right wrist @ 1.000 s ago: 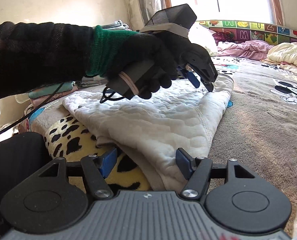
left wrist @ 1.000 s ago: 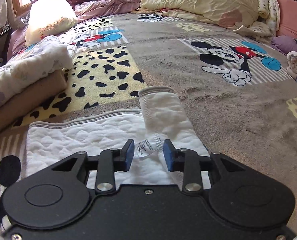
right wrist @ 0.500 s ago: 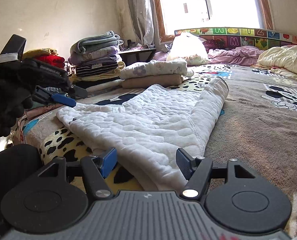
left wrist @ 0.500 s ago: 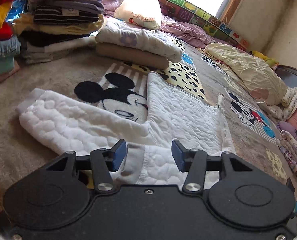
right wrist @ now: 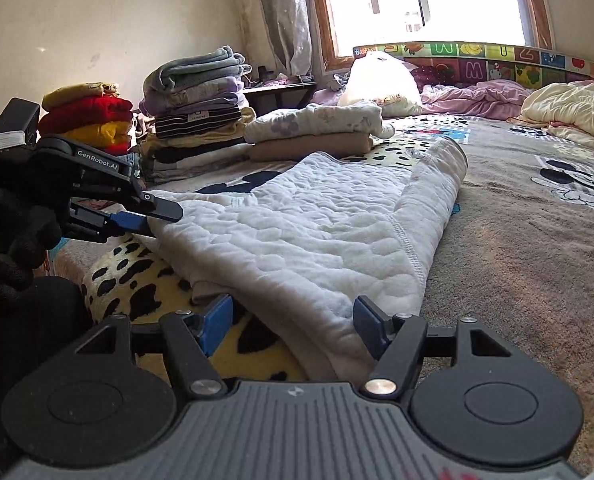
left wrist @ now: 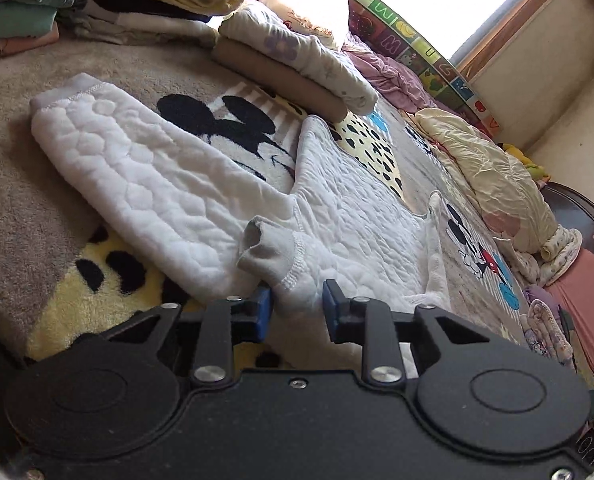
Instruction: Fold clothes
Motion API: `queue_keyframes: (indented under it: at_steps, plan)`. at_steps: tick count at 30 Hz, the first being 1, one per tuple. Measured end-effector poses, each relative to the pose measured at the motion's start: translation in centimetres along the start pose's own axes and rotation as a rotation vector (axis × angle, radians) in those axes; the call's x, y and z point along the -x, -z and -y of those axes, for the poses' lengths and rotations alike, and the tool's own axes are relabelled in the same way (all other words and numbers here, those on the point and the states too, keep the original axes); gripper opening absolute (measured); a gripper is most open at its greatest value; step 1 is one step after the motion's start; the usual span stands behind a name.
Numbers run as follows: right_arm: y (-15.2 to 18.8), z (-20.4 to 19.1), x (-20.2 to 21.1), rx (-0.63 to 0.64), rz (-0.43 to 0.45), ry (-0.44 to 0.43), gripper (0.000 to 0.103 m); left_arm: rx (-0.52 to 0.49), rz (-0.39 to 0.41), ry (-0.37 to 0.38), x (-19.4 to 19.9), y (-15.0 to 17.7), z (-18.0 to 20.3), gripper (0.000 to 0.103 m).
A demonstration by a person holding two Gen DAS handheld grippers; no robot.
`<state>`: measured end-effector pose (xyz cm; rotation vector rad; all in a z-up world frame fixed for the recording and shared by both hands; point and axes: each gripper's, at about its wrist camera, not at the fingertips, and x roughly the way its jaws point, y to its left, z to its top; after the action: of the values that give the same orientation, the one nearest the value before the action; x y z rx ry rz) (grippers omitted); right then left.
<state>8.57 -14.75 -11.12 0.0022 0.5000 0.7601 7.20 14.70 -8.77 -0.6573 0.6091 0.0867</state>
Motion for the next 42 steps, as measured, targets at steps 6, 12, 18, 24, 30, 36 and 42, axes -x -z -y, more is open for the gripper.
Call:
queue_keyframes:
  at_steps: [6,12,18,24,30,36,42]
  plan:
    - [-1.3,4.9,0.8,-0.222,0.095,-0.033,0.063,-0.205,0.09,0.031,1.4,-0.1,3.2,0.009]
    - [-3.4,14.9,-1.5,-0.499,0.139,-0.008,0.062,-0.315,0.134,0.071,2.3,-0.5,5.3,0.008]
    - [-7.5,20.3,-6.2,-0.589,0.211,-0.112,0.053,-0.385,0.155,0.075,3.2,-1.0,6.6,0.007]
    - [-9.9,24.3,-13.0,-0.746,0.155,-0.369,0.054,-0.459,0.138,0.096,3.2,-1.1,7.3,0.007]
    - [-8.8,23.1,-19.6,-0.728,-0.1,-0.45,0.064,-0.469,0.151,0.115,3.1,-2.1,7.9,0.007]
    - [-8.3,23.5,-19.5,-0.798,-0.072,-0.486,0.059,-0.459,0.159,0.084,3.2,-2.0,7.2,0.007]
    - [-9.1,22.6,-17.1,-0.76,-0.031,-0.406,0.066,-0.447,0.166,0.053,3.3,-2.0,6.5,0.007]
